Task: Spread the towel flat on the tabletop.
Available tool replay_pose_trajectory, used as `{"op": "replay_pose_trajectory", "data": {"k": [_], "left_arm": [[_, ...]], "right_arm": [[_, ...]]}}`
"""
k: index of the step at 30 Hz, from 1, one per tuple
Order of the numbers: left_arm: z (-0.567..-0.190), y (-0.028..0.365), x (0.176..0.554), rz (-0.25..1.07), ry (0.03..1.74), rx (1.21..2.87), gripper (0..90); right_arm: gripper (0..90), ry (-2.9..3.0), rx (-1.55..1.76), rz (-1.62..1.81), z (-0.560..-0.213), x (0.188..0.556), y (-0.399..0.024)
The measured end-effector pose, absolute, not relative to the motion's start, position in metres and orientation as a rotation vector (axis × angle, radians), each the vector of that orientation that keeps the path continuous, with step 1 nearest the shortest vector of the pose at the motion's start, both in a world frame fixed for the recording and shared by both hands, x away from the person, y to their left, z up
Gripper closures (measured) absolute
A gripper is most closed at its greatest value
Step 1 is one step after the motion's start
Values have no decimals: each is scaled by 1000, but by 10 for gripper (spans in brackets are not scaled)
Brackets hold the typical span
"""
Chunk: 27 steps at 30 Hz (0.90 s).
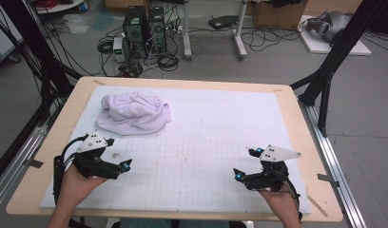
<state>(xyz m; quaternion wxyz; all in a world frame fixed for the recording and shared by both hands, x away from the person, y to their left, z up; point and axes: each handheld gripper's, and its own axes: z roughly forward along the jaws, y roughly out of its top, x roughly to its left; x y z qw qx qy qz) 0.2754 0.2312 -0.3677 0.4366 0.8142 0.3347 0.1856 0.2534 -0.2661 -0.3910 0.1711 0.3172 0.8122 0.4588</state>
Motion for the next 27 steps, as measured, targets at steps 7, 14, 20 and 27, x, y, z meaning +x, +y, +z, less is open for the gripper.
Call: {"op": "replay_pose_trajectory", "data": {"k": [7,14,20,27], "left_arm": [[-361,232,319,481,875,1998,119],[-368,224,354,453,901,1993,324],[-400,230,388,457,1048,2069,388],[-423,230,404,448,1117,2151,504]], "right_arm": [[109,2319,890,1316,-388,253,-264],[109,2315,879,1324,-384,259,-262],[110,2333,852,1326,-384,261,-256],[110,2337,851,1327,-385,264,-256]]}}
